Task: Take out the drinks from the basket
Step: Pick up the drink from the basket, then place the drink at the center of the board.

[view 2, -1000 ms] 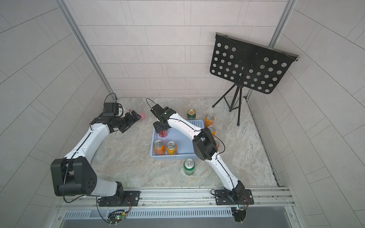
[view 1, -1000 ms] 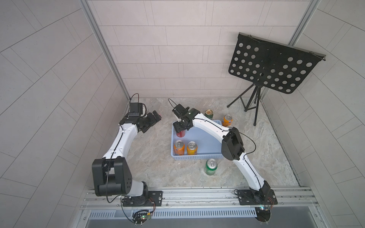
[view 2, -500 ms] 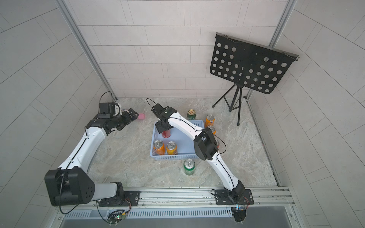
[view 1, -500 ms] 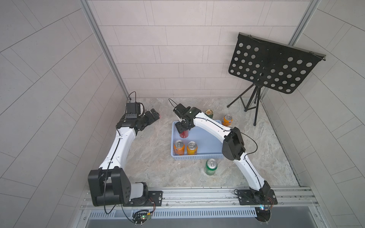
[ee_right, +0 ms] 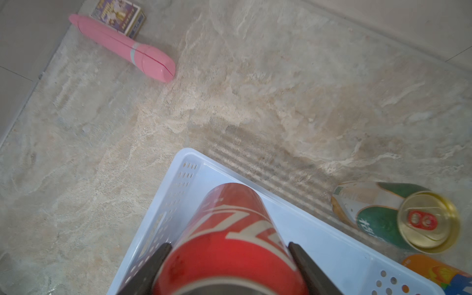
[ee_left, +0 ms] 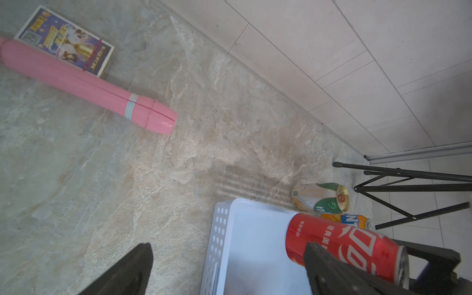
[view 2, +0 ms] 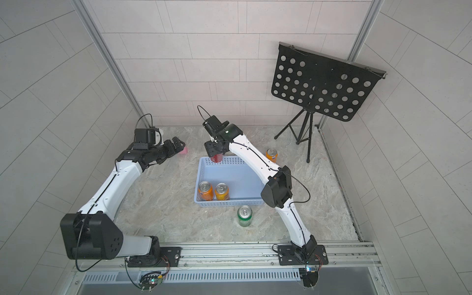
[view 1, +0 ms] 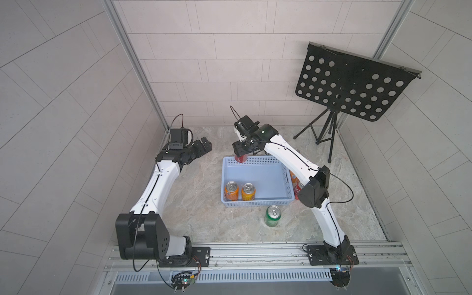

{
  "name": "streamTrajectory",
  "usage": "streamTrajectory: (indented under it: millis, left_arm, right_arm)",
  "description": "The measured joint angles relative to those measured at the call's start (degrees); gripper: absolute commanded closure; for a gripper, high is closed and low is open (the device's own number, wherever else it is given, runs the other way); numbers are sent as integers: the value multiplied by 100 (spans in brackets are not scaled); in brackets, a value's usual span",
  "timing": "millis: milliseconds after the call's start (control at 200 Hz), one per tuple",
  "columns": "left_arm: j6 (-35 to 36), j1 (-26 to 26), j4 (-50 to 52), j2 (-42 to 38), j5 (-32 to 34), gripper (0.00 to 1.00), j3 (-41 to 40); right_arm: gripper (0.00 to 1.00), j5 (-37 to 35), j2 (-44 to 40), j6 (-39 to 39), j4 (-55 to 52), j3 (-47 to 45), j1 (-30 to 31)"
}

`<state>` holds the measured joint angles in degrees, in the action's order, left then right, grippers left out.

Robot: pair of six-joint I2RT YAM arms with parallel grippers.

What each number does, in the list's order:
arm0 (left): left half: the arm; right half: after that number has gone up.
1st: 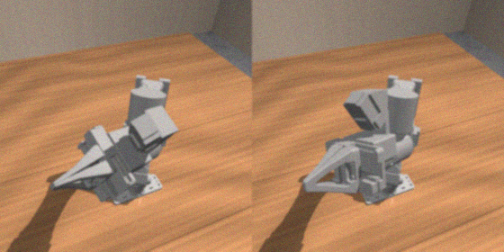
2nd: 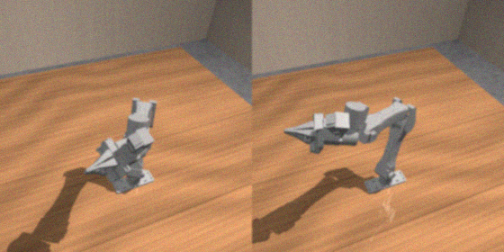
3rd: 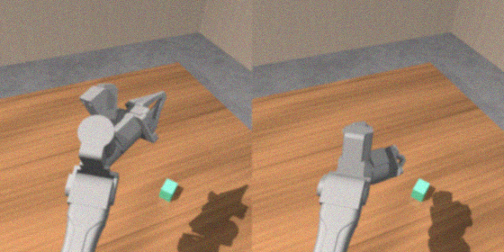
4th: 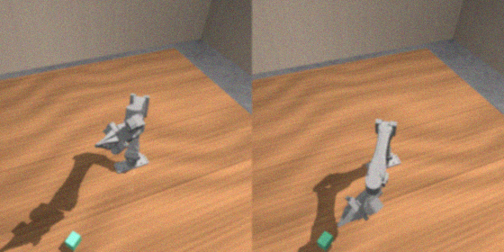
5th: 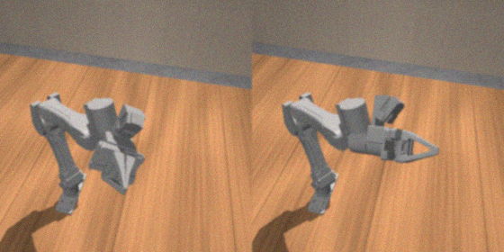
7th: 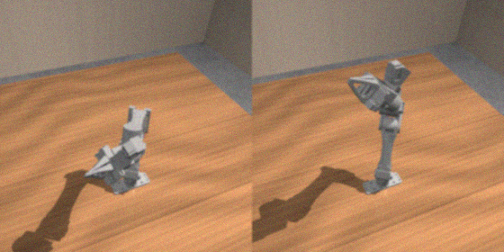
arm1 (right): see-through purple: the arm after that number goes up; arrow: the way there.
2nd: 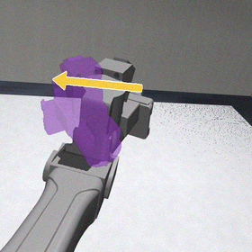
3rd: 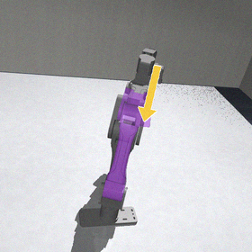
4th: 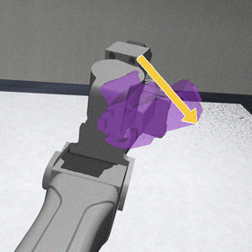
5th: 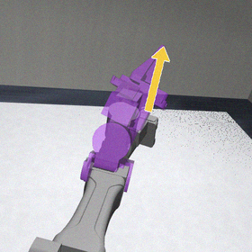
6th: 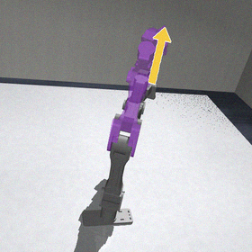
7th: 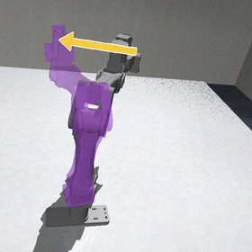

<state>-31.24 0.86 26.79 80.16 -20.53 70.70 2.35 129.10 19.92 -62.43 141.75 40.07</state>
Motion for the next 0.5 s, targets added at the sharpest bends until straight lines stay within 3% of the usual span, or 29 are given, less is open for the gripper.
streamTrajectory:
  millis: [500]
  left_arm:
    - [-24, 151, -168, 890, -219, 0, 518]
  right_arm:
    - [87, 9, 0, -179, -122, 551, -461]
